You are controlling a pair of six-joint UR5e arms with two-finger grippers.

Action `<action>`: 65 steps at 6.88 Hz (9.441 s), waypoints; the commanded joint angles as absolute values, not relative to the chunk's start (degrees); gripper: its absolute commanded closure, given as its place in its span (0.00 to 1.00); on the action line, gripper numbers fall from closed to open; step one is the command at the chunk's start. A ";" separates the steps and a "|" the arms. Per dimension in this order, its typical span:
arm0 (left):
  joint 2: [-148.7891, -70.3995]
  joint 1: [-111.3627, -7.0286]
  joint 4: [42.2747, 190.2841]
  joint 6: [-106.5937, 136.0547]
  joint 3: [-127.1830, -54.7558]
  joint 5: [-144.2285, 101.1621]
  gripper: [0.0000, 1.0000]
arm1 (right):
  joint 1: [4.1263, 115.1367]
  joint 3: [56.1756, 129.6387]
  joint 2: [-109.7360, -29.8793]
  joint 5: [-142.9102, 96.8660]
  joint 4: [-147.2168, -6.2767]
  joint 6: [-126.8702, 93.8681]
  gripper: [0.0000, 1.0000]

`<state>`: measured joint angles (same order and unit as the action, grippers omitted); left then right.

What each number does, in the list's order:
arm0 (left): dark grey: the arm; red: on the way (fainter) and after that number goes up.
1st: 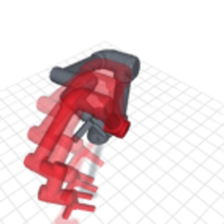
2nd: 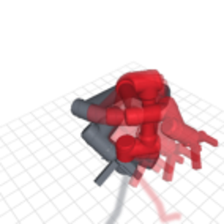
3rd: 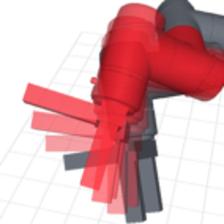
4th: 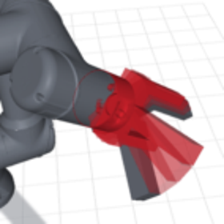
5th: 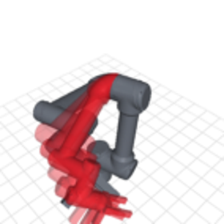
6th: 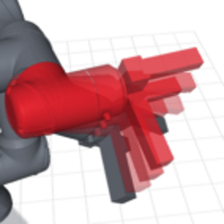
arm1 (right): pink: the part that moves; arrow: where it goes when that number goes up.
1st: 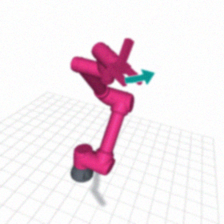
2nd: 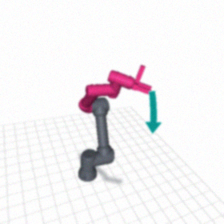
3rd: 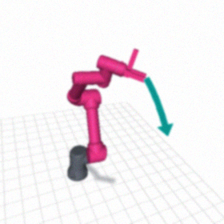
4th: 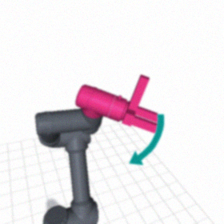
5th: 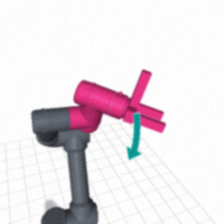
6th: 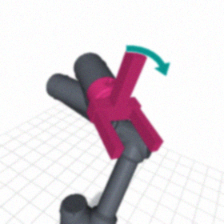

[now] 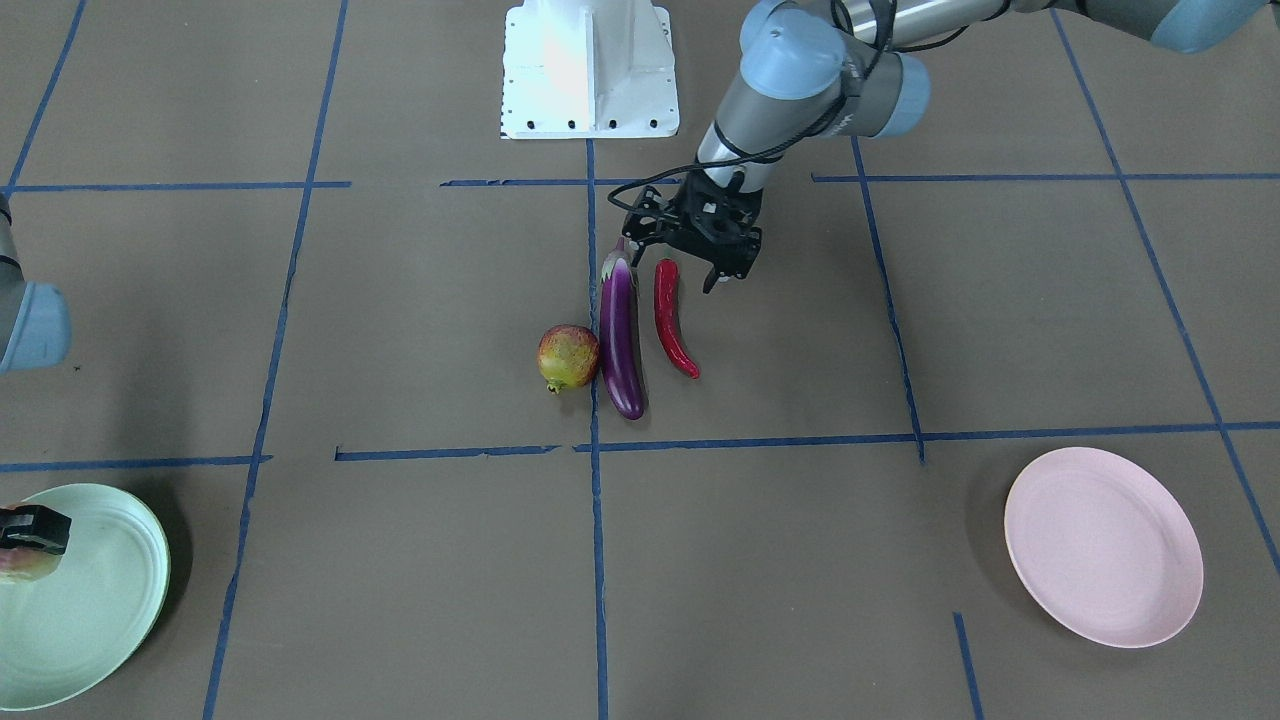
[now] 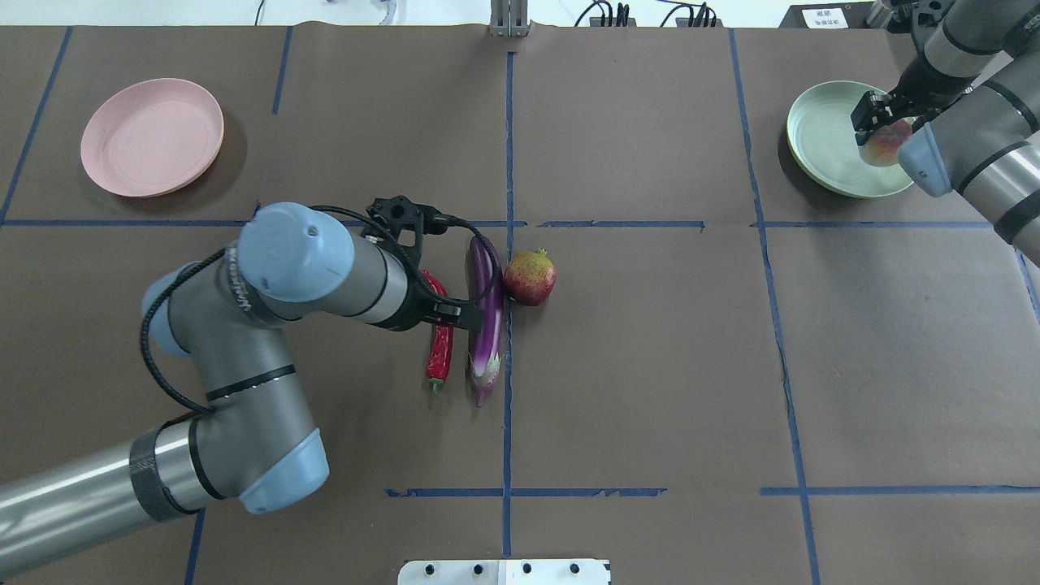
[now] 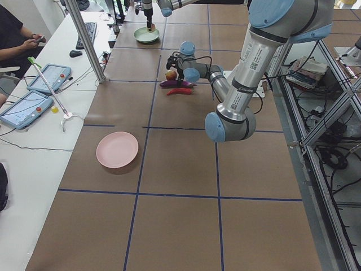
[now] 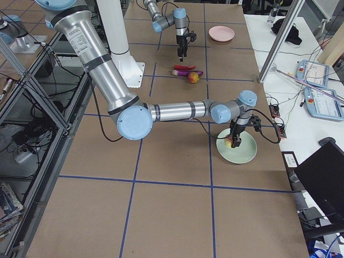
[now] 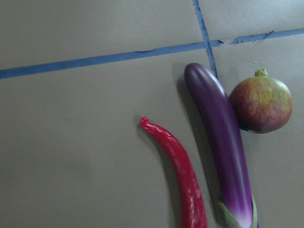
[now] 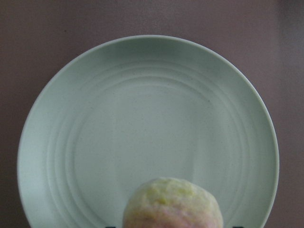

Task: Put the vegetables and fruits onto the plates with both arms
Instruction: 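Grasp the purple eggplant with left gripper while right gripper releases the fruit, then carry the eggplant to the pink plate with the left gripper while the right arm returns, then lower the right gripper onto the pomegranate while the left gripper releases the eggplant, then lift the pomegranate with the right gripper while the left gripper reaches for the red chili, then carry the pomegranate to the green plate while the left gripper lifts the chili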

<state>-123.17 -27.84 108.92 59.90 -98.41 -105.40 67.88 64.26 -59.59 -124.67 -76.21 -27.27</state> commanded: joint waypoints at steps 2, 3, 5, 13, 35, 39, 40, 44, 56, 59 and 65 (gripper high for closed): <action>-131.36 -22.50 107.66 62.39 -88.73 -97.12 0.00 | 69.60 67.31 -59.85 -132.25 -75.32 -27.42 0.00; -131.66 -22.50 107.67 62.40 -87.64 -97.12 0.03 | 69.61 68.46 -60.29 -132.45 -75.32 -27.60 0.00; -131.40 -22.50 107.49 62.31 -86.93 -97.12 0.12 | 69.70 69.34 -61.16 -132.45 -75.24 -27.42 0.00; -115.80 -34.94 104.94 64.94 -107.37 -97.47 0.95 | 66.13 79.76 -63.54 -132.45 -75.24 -38.59 0.00; -113.82 -73.39 117.25 32.96 -72.69 -134.91 0.00 | 29.71 85.78 -42.29 -100.72 -89.69 -93.61 0.00; -114.08 -72.60 116.98 40.12 -77.40 -134.91 0.00 | 29.18 82.18 -41.75 -99.23 -89.47 -92.11 0.00; -114.08 -69.55 116.98 46.60 -80.74 -134.65 0.00 | 29.18 82.09 -41.75 -99.23 -89.39 -92.02 0.00; -113.91 -49.53 116.72 63.53 -92.34 -127.12 0.00 | 29.18 78.31 -42.10 -99.23 -82.44 -92.99 0.48; -126.12 -24.59 100.19 64.25 -94.38 -98.79 1.00 | 59.05 68.41 -50.36 -108.63 -80.09 -51.80 0.97; -125.77 -30.92 100.20 63.99 -98.61 -99.23 1.00 | 63.19 58.99 -53.35 -108.46 -72.07 -46.24 0.97; -118.49 -53.74 100.63 48.76 -92.76 -108.43 1.00 | 65.55 63.42 -54.39 -117.95 -70.67 -46.41 0.00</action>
<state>-120.38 -47.94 100.40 54.58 -95.76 -104.80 64.00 60.28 -53.47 -111.40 -71.19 -46.44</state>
